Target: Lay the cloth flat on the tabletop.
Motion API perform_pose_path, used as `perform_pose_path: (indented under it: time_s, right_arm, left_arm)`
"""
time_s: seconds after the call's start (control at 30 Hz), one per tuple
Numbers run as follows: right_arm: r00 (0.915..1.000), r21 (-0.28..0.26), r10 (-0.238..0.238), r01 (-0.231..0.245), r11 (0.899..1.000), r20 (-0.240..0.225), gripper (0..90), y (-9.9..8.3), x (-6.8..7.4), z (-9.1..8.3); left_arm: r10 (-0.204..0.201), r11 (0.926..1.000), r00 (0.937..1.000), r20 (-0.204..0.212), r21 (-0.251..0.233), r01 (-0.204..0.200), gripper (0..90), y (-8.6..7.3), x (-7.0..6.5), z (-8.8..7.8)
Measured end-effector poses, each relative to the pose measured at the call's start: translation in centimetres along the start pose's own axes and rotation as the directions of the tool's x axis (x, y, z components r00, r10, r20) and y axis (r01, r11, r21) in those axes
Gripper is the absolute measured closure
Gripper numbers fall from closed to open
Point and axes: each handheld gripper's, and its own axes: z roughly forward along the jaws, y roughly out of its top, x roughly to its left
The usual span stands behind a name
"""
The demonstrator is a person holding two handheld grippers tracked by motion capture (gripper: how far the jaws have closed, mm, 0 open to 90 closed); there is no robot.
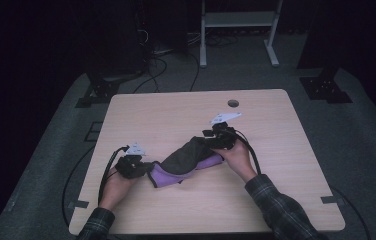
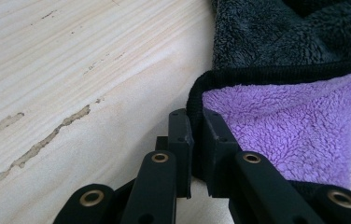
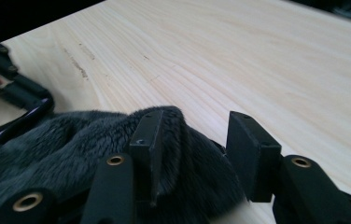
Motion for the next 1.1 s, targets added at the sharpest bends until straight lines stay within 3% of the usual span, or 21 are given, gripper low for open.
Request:
perform_pose_path:
  time_s: [0.03,0.2,0.33,0.57,0.77,0.8,0.83,0.87,0.9,0.93,0.97,1.0,1.03,1.1]
  right_arm:
    - [0.9999,-0.003,-0.015,0.015,1.0,-0.005,54.2,-0.3,-0.1,-1.3]
    - [0.9975,0.011,-0.066,0.066,0.998,-0.025,53.7,-2.0,0.2,-3.6]
    - [0.9926,0.038,-0.111,0.113,0.993,-0.049,51.0,-3.2,0.9,-4.0]
    - [0.9747,0.1,-0.21,0.217,0.971,-0.076,43.9,-4.6,3.0,-1.8]
    - [0.9621,0.127,-0.267,0.272,0.954,-0.056,42.9,-4.4,4.0,0.0]
    - [0.9581,0.138,-0.282,0.286,0.948,-0.05,42.7,-4.4,4.2,0.3]
    - [0.9488,0.15,-0.314,0.316,0.937,-0.032,43.0,-4.5,4.5,0.9]
    - [0.9488,0.15,-0.314,0.316,0.937,-0.032,43.0,-4.5,4.5,0.9]
    - [0.9429,0.149,-0.333,0.331,0.932,-0.012,51.8,-4.6,4.5,1.0]
    - [0.9429,0.149,-0.333,0.331,0.932,-0.012,51.8,-4.6,4.5,1.0]
    - [0.9479,0.138,-0.318,0.317,0.938,-0.009,63.6,-4.5,4.3,0.8]
    - [0.9479,0.138,-0.318,0.317,0.938,-0.009,63.6,-4.5,4.3,0.8]
    - [0.9578,0.12,-0.287,0.287,0.95,-0.022,75.5,-4.3,3.9,0.2]
    - [0.9602,0.112,-0.278,0.279,0.954,-0.029,80.6,-4.3,3.7,0.0]
  left_arm:
    - [-0.001,1.0,1.0,0.0,0.0,0.001,82.5,0.0,0.0,0.0]
    - [0.0,1.0,1.0,-0.003,-0.002,0.0,82.4,0.0,0.0,0.1]
    - [0.001,1.0,1.0,-0.003,0.001,-0.001,82.3,0.0,0.0,0.1]
    - [0.0,1.0,1.0,0.001,0.0,0.0,82.3,0.1,0.1,0.1]
    - [0.001,1.0,1.0,0.002,0.001,-0.001,82.3,0.1,0.1,0.2]
    - [0.0,1.0,1.0,0.004,0.002,0.0,82.3,0.1,0.1,0.2]
    - [-0.001,1.0,1.0,0.004,0.002,0.001,82.2,0.1,0.1,0.2]
    - [-0.001,1.0,1.0,0.004,0.002,0.001,82.2,0.1,0.1,0.2]
    - [-0.001,1.0,1.0,0.005,0.002,0.001,82.2,0.1,0.1,0.2]
    - [-0.001,1.0,1.0,0.004,0.002,0.001,82.2,0.1,0.1,0.2]
    - [0.0,1.0,1.0,0.004,0.003,0.0,82.2,0.1,0.1,0.2]
    - [0.0,1.0,1.0,0.004,0.003,0.0,82.2,0.1,0.1,0.2]
    - [0.0,1.0,1.0,0.004,0.003,-0.001,82.2,0.1,0.1,0.2]
    - [0.001,1.0,1.0,0.003,0.002,-0.001,82.2,0.1,0.1,0.1]
